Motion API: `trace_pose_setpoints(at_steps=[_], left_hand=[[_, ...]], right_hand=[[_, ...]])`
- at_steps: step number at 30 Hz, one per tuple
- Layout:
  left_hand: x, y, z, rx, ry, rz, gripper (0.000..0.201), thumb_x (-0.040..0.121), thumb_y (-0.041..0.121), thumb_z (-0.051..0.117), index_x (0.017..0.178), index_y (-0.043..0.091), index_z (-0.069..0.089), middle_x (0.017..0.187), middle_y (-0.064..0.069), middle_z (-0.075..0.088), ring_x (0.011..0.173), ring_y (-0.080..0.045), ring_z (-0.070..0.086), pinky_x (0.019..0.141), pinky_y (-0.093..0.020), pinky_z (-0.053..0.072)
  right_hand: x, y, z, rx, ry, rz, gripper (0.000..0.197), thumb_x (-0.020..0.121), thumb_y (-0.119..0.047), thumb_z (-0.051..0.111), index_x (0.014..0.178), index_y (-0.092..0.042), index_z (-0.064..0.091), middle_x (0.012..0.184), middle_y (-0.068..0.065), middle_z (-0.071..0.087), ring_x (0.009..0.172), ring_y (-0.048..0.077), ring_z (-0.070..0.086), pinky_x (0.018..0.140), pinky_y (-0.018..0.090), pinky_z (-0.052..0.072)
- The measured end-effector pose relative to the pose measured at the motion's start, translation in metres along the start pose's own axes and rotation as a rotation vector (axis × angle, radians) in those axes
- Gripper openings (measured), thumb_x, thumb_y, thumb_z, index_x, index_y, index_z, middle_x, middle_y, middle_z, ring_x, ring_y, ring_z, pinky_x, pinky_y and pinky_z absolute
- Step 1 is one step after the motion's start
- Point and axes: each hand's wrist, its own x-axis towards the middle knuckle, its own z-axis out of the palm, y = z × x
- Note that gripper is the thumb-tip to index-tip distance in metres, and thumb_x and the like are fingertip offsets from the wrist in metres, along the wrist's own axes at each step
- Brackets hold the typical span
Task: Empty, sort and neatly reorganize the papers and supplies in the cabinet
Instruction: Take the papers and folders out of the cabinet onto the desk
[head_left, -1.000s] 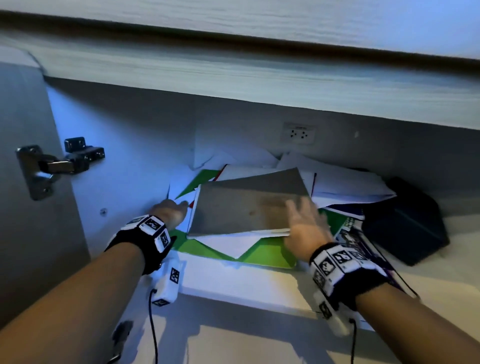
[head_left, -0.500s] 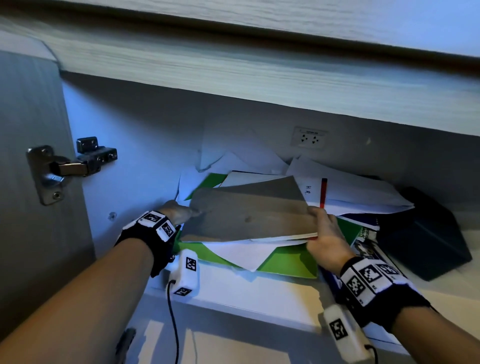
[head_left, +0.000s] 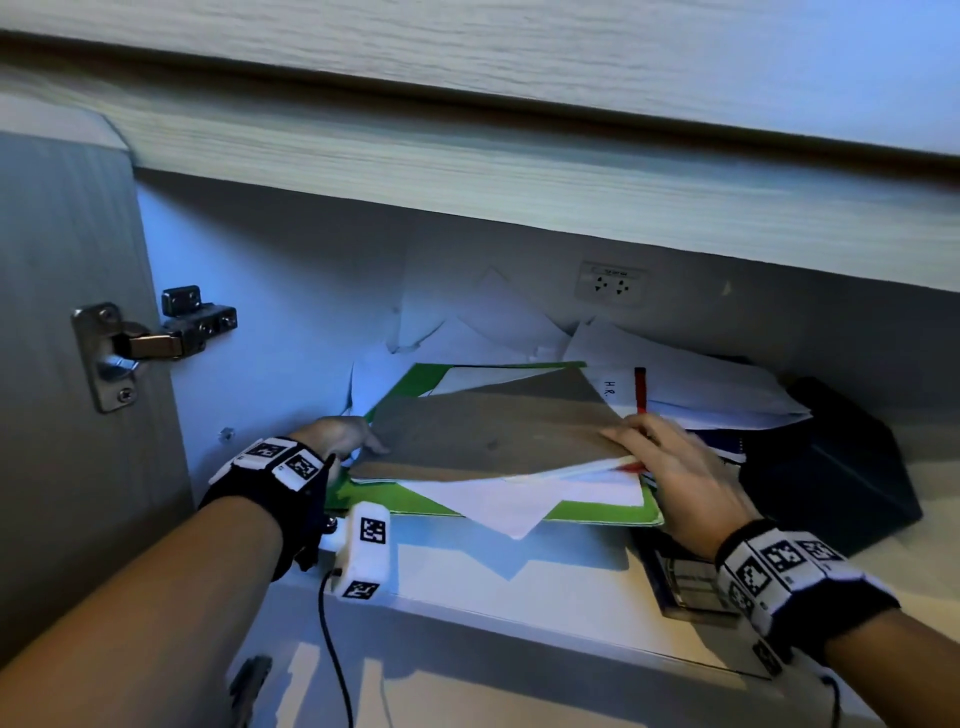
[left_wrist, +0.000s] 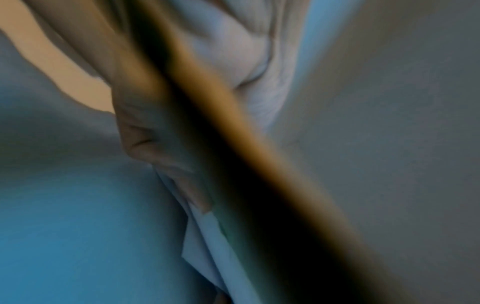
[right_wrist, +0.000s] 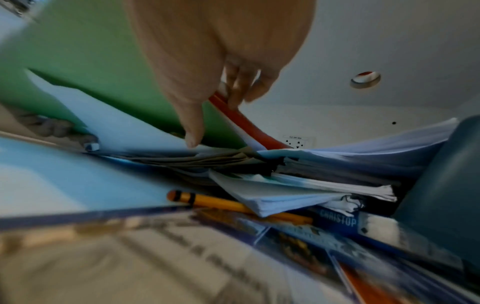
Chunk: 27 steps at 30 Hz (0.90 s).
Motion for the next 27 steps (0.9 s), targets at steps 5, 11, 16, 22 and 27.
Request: trace_pose_setpoints(at_steps=[5, 11, 16, 22, 27], left_hand=[[-0.022, -0.002, 0.002, -0.054, 0.014, 0.006, 0.047, 0.081, -0.003, 0.070, 0.125, -0.013, 0.053, 0.120, -0.016, 0.058, 0.128, -0.034, 0.049, 0.098, -0.035, 0.044], [-0.054, -0.006, 0.003, -0.158, -0.171, 0.016, 0.011, 0.082, -0.007, 0.063, 0.093, -0.004, 0.060, 0.105, -0.019, 0.064, 0.090, -0.032, 0.060, 0.079, -0.036, 0.050], [-0.087, -0.010, -0.001, -0.159, -0.281, 0.034, 0.014, 0.076, 0.002, 0.069, 0.088, -0.004, 0.069, 0.074, -0.014, 0.069, 0.055, -0.026, 0.064, 0.053, -0.027, 0.052], [-0.129, -0.012, 0.006, -0.229, -0.233, 0.101, 0.019, 0.078, -0.003, 0.067, 0.096, -0.007, 0.068, 0.086, -0.015, 0.067, 0.067, -0.026, 0.063, 0.048, -0.023, 0.050], [-0.166, 0.006, -0.009, -0.316, -0.185, 0.151, 0.042, 0.062, 0.011, 0.078, 0.098, -0.008, 0.069, 0.086, -0.020, 0.063, 0.053, -0.027, 0.062, 0.050, -0.026, 0.052]], right_hand=[[0.011, 0.011, -0.012, -0.241, 0.037, -0.113, 0.074, 0.056, -0.007, 0.085, 0.122, -0.032, 0.062, 0.128, 0.000, 0.056, 0.101, 0.022, 0.045, 0.075, 0.038, 0.049], [-0.021, 0.023, -0.029, 0.123, 0.031, -0.224, 0.042, 0.085, -0.034, 0.049, 0.121, -0.022, 0.064, 0.131, -0.001, 0.060, 0.117, 0.016, 0.057, 0.102, 0.040, 0.043], [-0.069, 0.018, -0.046, 0.315, 0.146, -0.210, 0.044, 0.077, -0.040, 0.072, 0.117, -0.024, 0.066, 0.122, -0.009, 0.064, 0.112, -0.001, 0.058, 0.099, 0.019, 0.045], [-0.094, 0.016, -0.065, 0.222, 0.134, -0.270, 0.037, 0.092, -0.034, 0.048, 0.125, -0.024, 0.063, 0.127, -0.011, 0.062, 0.114, 0.005, 0.059, 0.095, 0.026, 0.045], [-0.104, 0.009, -0.112, 0.103, 0.250, -0.242, 0.036, 0.086, -0.022, 0.053, 0.119, -0.022, 0.066, 0.117, -0.006, 0.067, 0.104, 0.013, 0.066, 0.083, 0.032, 0.051]])
